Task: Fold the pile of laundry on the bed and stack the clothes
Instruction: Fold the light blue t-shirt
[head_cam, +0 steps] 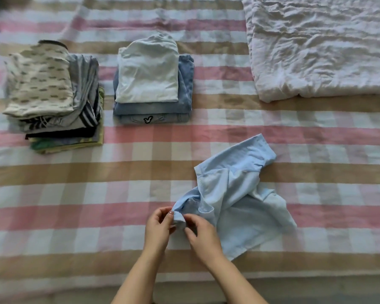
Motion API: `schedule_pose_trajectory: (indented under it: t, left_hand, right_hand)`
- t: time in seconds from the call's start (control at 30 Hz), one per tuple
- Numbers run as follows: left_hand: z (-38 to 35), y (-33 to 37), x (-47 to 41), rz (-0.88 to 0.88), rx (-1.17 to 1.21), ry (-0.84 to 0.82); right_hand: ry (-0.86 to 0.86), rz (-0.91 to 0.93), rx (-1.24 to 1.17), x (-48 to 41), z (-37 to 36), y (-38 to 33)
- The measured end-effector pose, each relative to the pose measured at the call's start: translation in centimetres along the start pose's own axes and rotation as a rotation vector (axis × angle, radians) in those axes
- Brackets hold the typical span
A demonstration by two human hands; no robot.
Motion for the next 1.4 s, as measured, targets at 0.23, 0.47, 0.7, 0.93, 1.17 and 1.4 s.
schedule_pose_trajectory:
  t: [0.23,0.47,0.7,0.93,1.17,1.4]
  left_hand:
    - [0.8,-1.5,-2.0,0.070,-0.011,-0.022]
    - [1.4,-0.3,-1.2,-0.030,-0.060,0.085]
    - [-0.2,-1.1,-0.8,-0.035,-0.104,0.022]
    - [-3.4,-1.5,0.0,-0.122,-0.437,0.044]
    - [-11.4,6.6,3.9,-0.722,-0.861,0.159]
    - [-24.5,8.6,1.6,-0.972,-1.290,-0.192]
  right_hand:
    - [0.420,-0.246,0.125,2.4,5.4,4.6]
    - [0.517,-0.249,-0.040,1.7,7.0,5.8]
    - [0.875,-0.394,-0.177,7.6,15.0,10.4]
    - [0.872,-0.698,-0.369,11.1,13.3,16.6]
    - [0.817,-0.674,-0.646,12.0,10.6,16.0]
    - [0.814,-0.704,-0.802,12.1,8.1,15.7]
Point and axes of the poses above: each hand's wrist, its own x-axis away from the middle knuckle, its own z-axis out of the back of the hand, y = z × x, the point moved 10 cm from there along -x, towards the middle knuckle, and after that the axes turned 13 degrees about z, right-handed, at the moved point
